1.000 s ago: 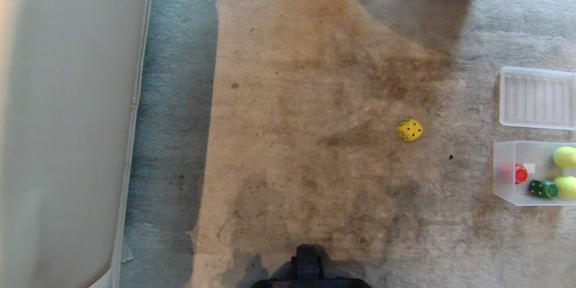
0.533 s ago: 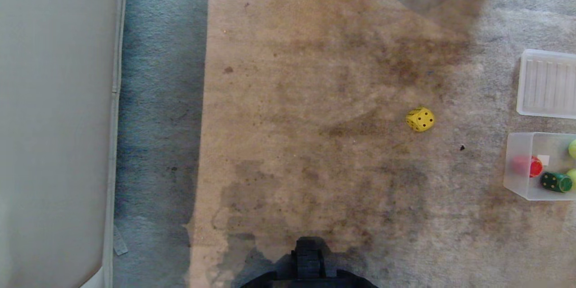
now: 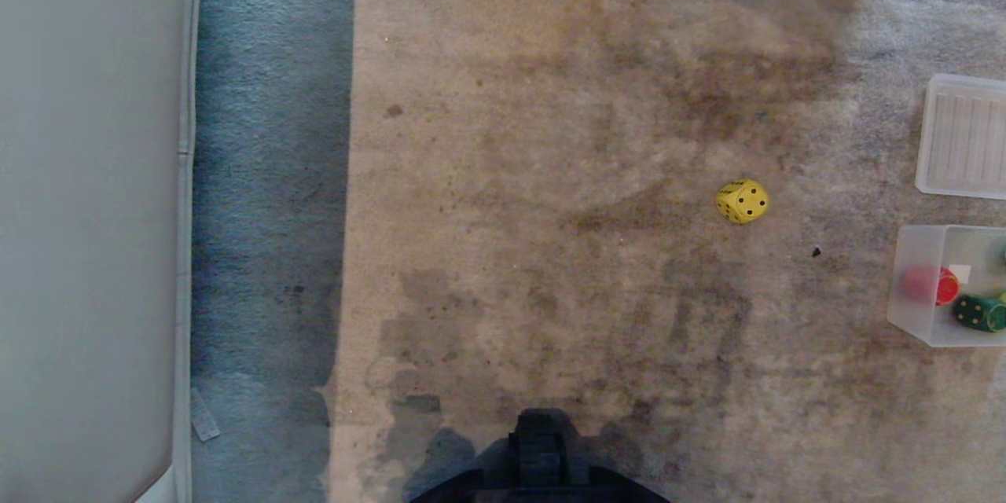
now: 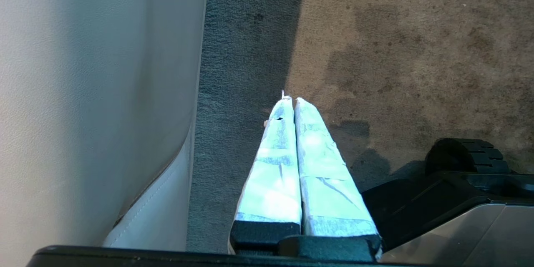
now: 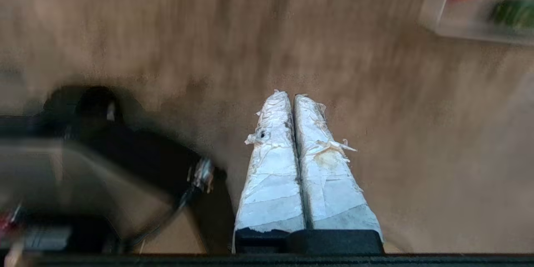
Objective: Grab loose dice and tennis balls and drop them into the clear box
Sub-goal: Pick up toys out of the box
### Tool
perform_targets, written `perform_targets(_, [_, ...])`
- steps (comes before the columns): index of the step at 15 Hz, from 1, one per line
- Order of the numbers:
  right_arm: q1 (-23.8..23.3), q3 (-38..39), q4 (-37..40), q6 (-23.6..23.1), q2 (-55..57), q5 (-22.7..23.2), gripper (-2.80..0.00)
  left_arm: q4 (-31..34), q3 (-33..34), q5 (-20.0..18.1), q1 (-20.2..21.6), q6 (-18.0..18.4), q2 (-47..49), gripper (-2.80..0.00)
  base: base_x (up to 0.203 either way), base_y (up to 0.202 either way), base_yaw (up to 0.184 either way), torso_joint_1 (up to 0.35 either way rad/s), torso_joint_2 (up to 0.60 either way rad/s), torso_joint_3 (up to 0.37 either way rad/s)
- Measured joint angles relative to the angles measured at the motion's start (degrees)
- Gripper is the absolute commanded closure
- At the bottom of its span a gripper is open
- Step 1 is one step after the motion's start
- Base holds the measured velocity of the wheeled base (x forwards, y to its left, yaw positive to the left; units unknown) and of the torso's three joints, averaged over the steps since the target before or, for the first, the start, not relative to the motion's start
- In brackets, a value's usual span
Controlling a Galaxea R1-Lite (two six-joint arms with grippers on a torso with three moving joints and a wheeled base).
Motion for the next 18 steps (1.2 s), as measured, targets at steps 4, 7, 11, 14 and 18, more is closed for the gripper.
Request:
perform_targets(4, [0.1,-11.3,-0.6,1.2,14.8,1.0,0.0,0.0,0.0,0.0,0.0,0.0,0.0,0.0,0.0,0.0,0.0,0.0,0.0,0.0])
perform_targets(7, [0.3,-21.7,-4.7,3.0,37.6,1.5,0.0,0.0,0.0,0.0,0.0,0.0,0.0,0.0,0.0,0.0,0.0,0.0,0.0,0.0])
perform_targets(11, [1.3,-30.6,-22.7,4.5,67.9,-0.9,0.0,0.0,0.0,0.0,0.0,0.0,0.0,0.0,0.0,0.0,0.0,0.0,0.0,0.0])
perform_targets(14, [3.1,-34.7,-42.0,4.8,85.7,-3.7,-2.04,0.0,0.0,0.0,0.0,0.0,0.0,0.0,0.0,0.0,0.0,0.0,0.0,0.0])
perform_targets(18, [4.9,-39.3,-60.4,4.5,97.5,-3.3,-2.8,0.0,0.0,0.0,0.0,0.0,0.0,0.0,0.0,0.0,0.0,0.0,0.0,0.0])
